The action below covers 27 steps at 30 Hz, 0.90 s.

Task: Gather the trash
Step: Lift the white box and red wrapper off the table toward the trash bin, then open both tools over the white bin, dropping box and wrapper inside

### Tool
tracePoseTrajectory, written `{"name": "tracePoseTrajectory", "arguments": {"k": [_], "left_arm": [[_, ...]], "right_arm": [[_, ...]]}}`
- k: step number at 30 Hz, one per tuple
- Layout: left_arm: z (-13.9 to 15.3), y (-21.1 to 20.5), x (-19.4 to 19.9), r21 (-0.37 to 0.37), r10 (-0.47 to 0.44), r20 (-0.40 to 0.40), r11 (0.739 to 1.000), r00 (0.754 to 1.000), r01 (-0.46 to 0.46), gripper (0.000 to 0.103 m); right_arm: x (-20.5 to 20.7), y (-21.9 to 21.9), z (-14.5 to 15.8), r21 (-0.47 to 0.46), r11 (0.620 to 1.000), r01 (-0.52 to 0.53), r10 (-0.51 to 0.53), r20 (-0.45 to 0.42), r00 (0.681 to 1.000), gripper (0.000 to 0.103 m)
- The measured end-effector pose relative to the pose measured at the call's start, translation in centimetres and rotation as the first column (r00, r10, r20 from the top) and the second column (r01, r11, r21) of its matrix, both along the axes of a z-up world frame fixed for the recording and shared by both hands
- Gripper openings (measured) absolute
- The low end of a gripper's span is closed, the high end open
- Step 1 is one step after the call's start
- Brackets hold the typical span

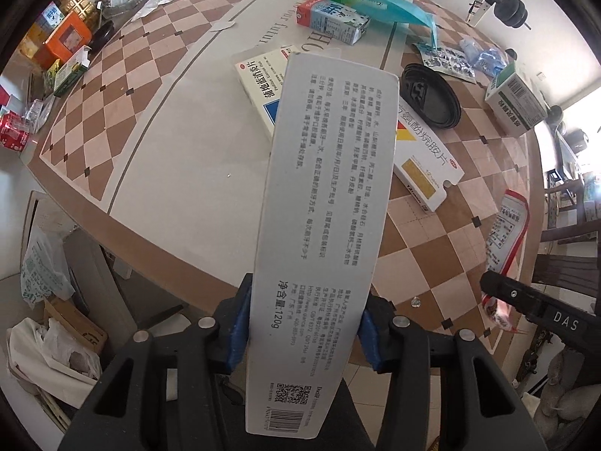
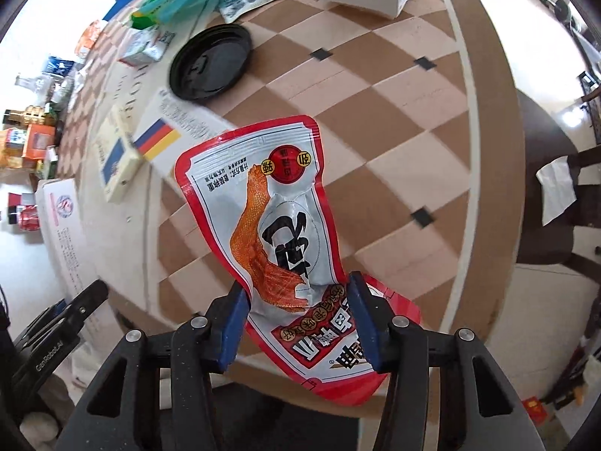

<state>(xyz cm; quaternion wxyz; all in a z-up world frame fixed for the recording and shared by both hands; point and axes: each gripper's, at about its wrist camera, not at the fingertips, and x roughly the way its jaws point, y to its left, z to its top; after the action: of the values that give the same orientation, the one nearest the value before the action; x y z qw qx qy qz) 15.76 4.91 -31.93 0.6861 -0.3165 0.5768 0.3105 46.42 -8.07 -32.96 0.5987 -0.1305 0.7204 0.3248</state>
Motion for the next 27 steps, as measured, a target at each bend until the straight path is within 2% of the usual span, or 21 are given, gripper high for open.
{"name": "tracePoseTrajectory", "arguments": {"k": [6, 9, 12, 15, 18, 23, 27], "left_arm": [[0.6, -2.2, -5.8, -0.061, 0.036, 0.051, 0.998, 0.998, -0.032, 0.045], [-0.4, -3.1, -8.9, -0.107, 0.065, 0.063, 0.993, 0.996, -0.058, 0.045], [-2.9, -4.0, -12.5, -0.173, 0.105, 0.058, 0.98, 0.993, -0.093, 0.045], [-7.3, -4.7, -15.1, -0.249, 0.145, 0.032, 0.959, 0.989, -0.133, 0.045], [-13.2, -5.2, -16.8, -0.345, 0.206, 0.019, 0.92, 0.978, -0.186, 0.045], [-24.7, -4.5, -17.2, -0.476, 0.304, 0.008, 0.839, 0.953, -0.264, 0.045], [-34.4, -3.2, -15.4, -0.568, 0.362, 0.005, 0.768, 0.932, -0.296, 0.045]], "right_arm": [[-5.8, -4.9, -1.0, 0.109, 0.994, 0.01, 0.002, -0.102, 0.995, 0.053], [-9.7, -6.0, -0.8, 0.139, 0.99, 0.009, 0.011, -0.14, 0.99, 0.053], [-14.7, -6.9, -1.1, 0.143, 0.99, -0.001, 0.026, -0.174, 0.984, 0.053], [-19.3, -7.8, -3.1, 0.121, 0.992, -0.02, 0.045, -0.202, 0.978, 0.053], [-22.7, -9.6, -6.6, 0.063, 0.997, -0.051, 0.064, -0.223, 0.973, 0.053], [-25.5, -10.9, -15.7, -0.042, 0.992, -0.119, 0.105, -0.242, 0.965, 0.053], [-25.3, -11.2, -24.3, -0.09, 0.988, -0.124, 0.102, -0.212, 0.972, 0.053]]}}
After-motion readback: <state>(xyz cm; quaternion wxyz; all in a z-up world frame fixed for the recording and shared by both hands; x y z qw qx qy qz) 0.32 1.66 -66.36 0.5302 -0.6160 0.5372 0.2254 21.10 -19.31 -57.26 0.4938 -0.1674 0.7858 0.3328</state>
